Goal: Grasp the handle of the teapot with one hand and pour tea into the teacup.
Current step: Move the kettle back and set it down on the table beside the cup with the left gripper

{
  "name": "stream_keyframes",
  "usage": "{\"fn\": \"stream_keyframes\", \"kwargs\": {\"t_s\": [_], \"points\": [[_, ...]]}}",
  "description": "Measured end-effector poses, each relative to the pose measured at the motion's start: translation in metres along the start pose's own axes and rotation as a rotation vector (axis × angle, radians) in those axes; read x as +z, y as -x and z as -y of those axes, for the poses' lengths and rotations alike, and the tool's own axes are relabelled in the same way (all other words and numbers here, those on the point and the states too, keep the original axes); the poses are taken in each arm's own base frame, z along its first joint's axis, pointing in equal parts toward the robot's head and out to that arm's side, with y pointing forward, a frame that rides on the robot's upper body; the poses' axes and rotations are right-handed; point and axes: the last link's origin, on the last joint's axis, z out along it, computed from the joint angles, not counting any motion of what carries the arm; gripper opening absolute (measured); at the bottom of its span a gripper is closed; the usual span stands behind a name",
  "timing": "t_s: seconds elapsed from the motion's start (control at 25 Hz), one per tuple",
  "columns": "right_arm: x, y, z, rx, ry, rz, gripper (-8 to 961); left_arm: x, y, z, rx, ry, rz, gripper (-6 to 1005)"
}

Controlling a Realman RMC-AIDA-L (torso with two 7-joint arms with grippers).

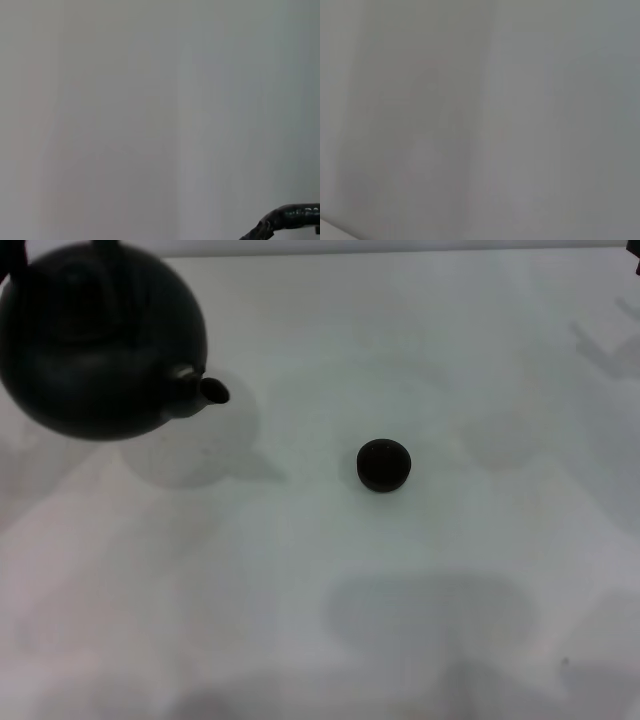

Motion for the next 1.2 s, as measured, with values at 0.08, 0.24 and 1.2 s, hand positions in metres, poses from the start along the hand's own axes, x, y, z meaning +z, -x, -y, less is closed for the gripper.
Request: {"fn": "stream_keyframes", "kwargs": {"t_s": [0.08,0.24,1.2], "points": [[0.000,0.000,0.000,0.005,0.001,-0.001,845,-0.004,0.011,0.002,-0.026,-0.014,0.000,121],[0.001,-0.001,-0.001,0.006,0.009,-0.009,845,-0.009,0.032,0.004,-0.069,-0.043,0.016,121],[0.004,-0.003,-0.004,-0.004,0.026,-0.024,844,-0.008,0.087,0.022,-0.103,-0.210,0.246,120]]}}
